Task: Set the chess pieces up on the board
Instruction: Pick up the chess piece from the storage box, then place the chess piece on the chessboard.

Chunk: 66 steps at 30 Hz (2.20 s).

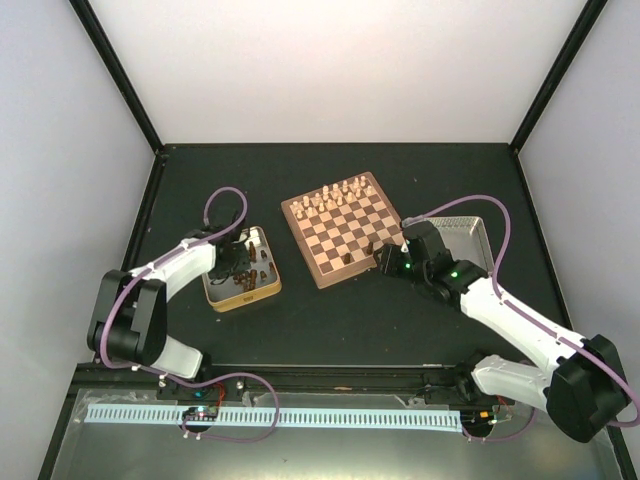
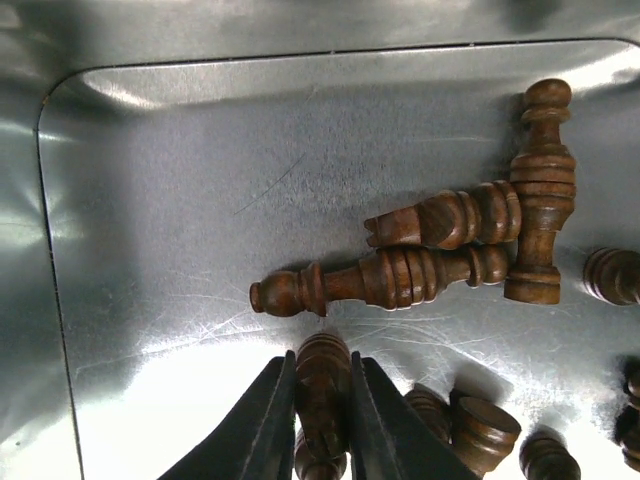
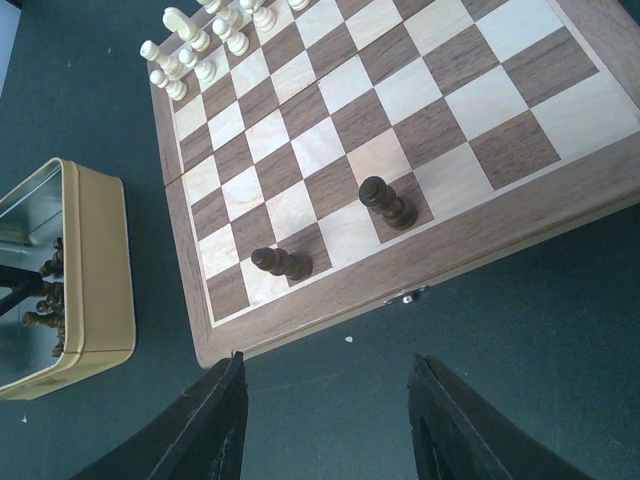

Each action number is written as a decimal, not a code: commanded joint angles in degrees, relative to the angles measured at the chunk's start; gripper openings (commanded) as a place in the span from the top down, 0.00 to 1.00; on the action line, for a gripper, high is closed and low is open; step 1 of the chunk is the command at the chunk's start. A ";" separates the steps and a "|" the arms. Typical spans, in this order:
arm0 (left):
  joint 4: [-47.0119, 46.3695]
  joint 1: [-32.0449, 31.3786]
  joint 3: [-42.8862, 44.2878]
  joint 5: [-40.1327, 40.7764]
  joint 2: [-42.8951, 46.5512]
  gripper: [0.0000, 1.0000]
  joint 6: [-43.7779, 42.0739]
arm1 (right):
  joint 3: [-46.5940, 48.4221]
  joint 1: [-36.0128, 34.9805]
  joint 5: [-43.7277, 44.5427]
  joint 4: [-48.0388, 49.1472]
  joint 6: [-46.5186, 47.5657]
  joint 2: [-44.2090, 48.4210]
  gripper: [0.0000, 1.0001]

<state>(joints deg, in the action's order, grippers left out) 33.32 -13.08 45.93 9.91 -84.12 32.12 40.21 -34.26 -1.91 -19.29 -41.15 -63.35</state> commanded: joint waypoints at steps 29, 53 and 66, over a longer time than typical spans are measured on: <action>-5.45 -21.06 9.01 -17.66 6.90 0.92 5.29 | -5.55 0.15 9.13 0.13 -4.11 11.44 0.55; 6.57 -37.31 33.63 1.97 -22.30 0.92 3.22 | -6.46 0.22 10.49 -1.01 -4.01 12.91 0.54; 6.80 -37.13 36.00 4.71 -26.54 0.93 2.36 | -6.12 0.18 10.76 -1.57 -3.51 12.70 0.54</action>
<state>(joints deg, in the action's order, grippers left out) 39.22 -50.13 79.79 12.82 -109.10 35.38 34.13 -34.26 7.01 -20.18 -45.06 -50.85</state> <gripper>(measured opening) 0.088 0.458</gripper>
